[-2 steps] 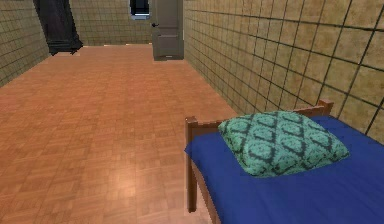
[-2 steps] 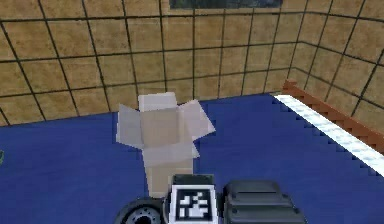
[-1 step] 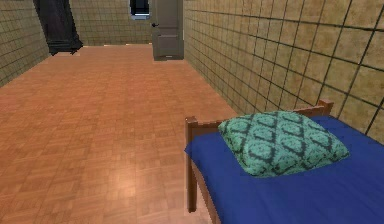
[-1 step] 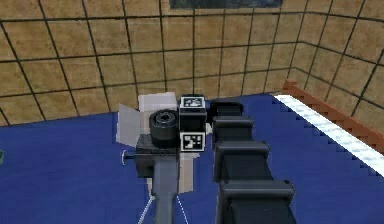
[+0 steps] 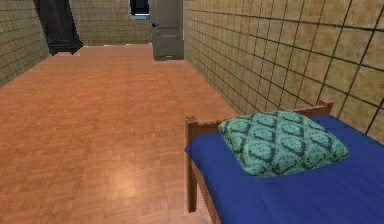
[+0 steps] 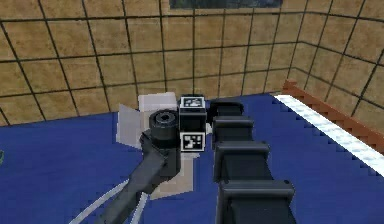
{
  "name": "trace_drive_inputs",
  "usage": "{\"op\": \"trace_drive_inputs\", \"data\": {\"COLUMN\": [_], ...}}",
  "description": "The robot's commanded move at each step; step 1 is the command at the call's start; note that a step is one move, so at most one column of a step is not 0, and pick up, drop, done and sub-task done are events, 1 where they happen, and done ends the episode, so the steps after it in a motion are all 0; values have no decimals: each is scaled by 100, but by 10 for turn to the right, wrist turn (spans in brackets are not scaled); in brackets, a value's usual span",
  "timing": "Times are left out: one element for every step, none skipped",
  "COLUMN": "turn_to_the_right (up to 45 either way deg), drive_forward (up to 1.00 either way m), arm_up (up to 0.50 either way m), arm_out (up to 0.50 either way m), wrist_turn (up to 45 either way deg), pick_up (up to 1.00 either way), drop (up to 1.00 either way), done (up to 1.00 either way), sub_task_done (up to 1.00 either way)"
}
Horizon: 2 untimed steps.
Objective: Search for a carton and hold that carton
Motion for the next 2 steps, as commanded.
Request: {"op": "trace_drive_inputs", "data": {"turn_to_the_right": [0,0], "drive_forward": [0,0], "arm_up": [0,0], "arm_out": [0,0], "wrist_turn": [450,450], "pick_up": [0,0], "drop": [0,0], "done": [0,0], "sub_task_done": [0,0]}}
